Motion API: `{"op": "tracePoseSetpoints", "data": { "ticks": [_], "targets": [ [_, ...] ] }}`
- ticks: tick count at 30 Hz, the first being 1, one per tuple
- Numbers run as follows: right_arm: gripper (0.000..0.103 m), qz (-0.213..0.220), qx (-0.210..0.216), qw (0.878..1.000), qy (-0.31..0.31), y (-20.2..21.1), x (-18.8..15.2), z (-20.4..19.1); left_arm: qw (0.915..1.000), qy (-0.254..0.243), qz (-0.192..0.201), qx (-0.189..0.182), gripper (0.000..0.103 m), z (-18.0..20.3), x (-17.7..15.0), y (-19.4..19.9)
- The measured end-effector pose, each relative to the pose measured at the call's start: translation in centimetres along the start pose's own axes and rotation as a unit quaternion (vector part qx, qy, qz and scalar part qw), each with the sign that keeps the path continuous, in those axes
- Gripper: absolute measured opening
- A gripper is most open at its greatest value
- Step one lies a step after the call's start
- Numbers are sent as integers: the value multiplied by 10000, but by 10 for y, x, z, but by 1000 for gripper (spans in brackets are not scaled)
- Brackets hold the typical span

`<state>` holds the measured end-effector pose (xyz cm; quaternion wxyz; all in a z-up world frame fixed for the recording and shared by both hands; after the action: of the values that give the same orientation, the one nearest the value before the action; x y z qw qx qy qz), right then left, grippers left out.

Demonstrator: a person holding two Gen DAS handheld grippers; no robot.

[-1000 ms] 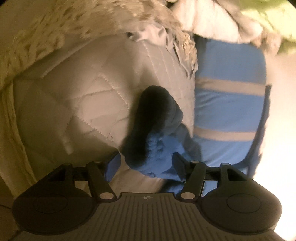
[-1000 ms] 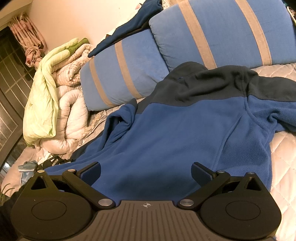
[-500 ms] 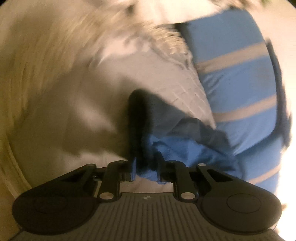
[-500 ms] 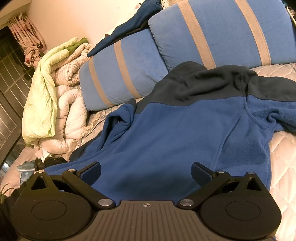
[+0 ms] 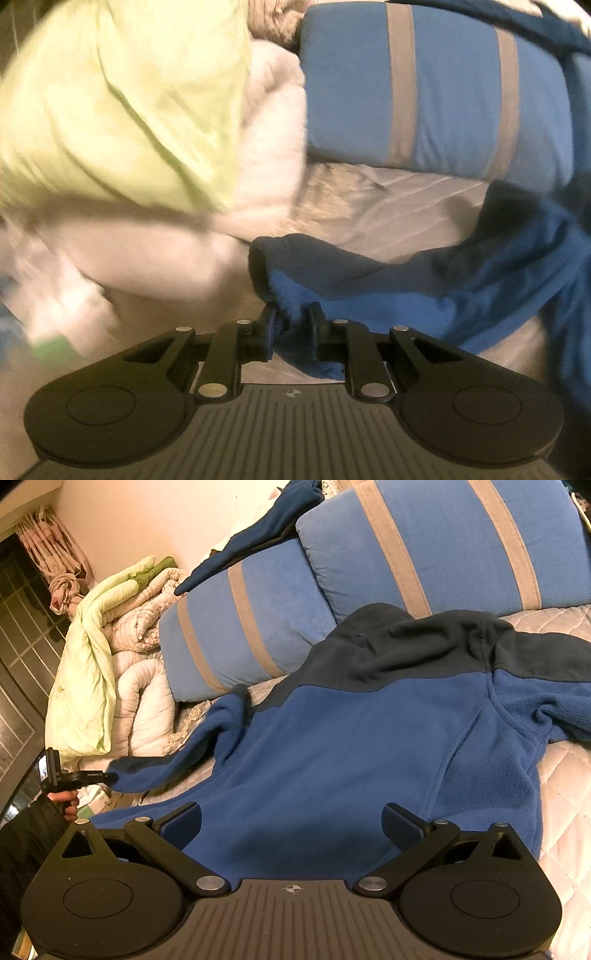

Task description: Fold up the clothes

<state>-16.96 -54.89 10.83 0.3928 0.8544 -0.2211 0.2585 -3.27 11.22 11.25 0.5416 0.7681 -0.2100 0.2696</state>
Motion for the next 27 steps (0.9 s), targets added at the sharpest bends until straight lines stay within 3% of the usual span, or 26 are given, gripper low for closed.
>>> {"op": "tracePoseSetpoints", "data": {
  "ticks": [11, 21, 27],
  "targets": [
    [103, -32, 26, 10000, -30, -1, 1, 0, 9961, 9, -78, 883, 17, -65, -8, -2],
    [103, -87, -8, 10000, -47, -3, 2, 0, 9922, 297, -169, 1198, 15, -104, -19, -11],
    [103, -76, -35, 10000, -49, -2, 1, -1, 9906, 279, -565, 1216, 13, -105, -39, -31]
  ]
}}
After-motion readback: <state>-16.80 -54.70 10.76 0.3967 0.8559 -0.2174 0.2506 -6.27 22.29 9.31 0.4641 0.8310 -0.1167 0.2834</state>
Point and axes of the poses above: each gripper's, at about its wrist camera, not at the fingertips, and y roughly against the way its jaws point, z to its right, x to its top, the point moved 5 cm from there along -y, roughly the way its jaws point, and after that the axes turned 6 degrees about -z, right-handed, at the moved point
